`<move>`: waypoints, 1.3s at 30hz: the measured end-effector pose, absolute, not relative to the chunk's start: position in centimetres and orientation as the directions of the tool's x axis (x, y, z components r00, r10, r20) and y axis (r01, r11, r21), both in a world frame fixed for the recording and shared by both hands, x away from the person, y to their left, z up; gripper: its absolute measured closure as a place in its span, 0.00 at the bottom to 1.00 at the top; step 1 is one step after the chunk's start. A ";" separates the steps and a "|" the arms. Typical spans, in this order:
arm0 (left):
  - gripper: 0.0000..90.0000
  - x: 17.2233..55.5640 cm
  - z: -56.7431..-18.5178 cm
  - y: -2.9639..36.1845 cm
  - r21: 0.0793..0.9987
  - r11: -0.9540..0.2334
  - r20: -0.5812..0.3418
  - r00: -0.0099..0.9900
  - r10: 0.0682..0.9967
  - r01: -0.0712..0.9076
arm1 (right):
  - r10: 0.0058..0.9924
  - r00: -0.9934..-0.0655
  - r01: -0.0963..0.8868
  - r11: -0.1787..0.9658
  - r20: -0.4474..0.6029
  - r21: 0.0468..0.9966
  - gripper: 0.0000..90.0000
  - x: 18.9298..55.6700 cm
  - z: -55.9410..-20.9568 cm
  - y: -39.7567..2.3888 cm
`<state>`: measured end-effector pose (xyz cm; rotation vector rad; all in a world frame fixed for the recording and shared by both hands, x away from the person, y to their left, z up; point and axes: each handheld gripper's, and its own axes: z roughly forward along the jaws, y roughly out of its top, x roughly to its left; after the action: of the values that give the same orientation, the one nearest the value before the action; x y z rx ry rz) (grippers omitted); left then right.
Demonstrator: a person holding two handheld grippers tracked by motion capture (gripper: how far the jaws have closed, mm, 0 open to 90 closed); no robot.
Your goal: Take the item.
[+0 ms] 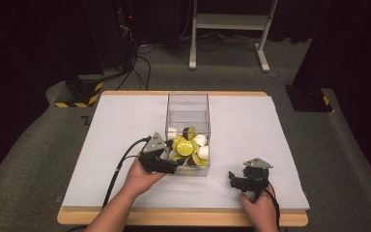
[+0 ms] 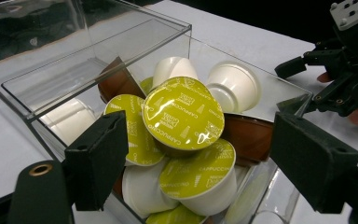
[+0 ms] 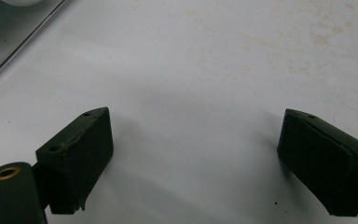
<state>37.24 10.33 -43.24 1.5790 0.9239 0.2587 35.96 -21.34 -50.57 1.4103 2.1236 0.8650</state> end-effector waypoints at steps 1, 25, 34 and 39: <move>0.22 37.3 -43.2 10.2 0.911 0.044 -0.328 0.657 0.679 0.410 | 0.925 -0.379 0.646 0.282 -0.023 0.709 0.12 36.0 -50.6 -21.3; 0.24 39.2 -43.7 8.2 0.904 0.001 -0.301 0.635 0.712 0.427 | 0.925 -0.379 0.646 0.282 -0.023 0.709 0.12 36.0 -50.6 -21.3; 0.28 39.5 -44.2 7.8 0.899 -0.014 -0.295 0.630 0.719 0.437 | 0.925 -0.379 0.647 0.282 -0.023 0.709 0.12 35.9 -50.6 -21.4; 0.31 39.5 -44.2 7.7 0.904 -0.024 -0.279 0.633 0.723 0.426 | 0.925 -0.379 0.646 0.283 -0.024 0.709 0.12 36.0 -50.6 -21.4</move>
<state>39.49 7.66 -44.21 1.6537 0.9595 0.3074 35.95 -21.35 -50.57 1.4098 2.1243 0.8639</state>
